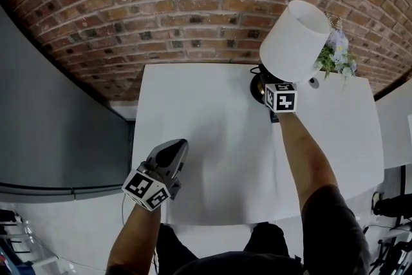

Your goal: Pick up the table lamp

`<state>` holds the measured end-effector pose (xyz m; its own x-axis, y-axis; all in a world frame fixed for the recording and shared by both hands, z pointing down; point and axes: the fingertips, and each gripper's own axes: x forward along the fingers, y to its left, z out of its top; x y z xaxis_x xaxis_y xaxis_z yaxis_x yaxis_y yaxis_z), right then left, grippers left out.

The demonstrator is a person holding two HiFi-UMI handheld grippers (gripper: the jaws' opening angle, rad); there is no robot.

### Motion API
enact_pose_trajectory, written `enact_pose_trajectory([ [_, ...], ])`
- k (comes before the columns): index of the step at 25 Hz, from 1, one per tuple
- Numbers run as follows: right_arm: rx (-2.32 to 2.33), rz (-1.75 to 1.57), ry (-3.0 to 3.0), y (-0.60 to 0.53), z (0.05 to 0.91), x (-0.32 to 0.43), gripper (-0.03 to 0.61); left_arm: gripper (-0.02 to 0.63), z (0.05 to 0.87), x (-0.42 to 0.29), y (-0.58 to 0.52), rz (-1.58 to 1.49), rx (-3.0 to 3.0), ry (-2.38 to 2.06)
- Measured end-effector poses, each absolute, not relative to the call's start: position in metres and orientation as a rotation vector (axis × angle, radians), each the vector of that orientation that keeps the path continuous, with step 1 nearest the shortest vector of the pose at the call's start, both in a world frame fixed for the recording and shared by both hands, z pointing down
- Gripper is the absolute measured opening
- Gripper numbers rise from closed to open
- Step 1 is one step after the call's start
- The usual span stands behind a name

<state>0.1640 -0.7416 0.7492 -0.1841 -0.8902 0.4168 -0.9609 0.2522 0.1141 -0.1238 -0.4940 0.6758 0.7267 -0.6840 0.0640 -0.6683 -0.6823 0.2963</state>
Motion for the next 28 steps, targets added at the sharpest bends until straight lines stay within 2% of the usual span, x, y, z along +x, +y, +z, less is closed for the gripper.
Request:
enact_pose_trajectory([
  [9, 1.624, 0.295, -2.200, -0.727, 0.720, 0.161, 0.094, 0.005, 0.663, -0.124, -0.492, -0.036, 2.635, -1.052],
  [28, 1.565, 0.406, -2.305, -0.675, 0.640, 0.157, 0.075, 0.005, 0.581, -0.117, -0.477, -0.046, 2.708, -1.022],
])
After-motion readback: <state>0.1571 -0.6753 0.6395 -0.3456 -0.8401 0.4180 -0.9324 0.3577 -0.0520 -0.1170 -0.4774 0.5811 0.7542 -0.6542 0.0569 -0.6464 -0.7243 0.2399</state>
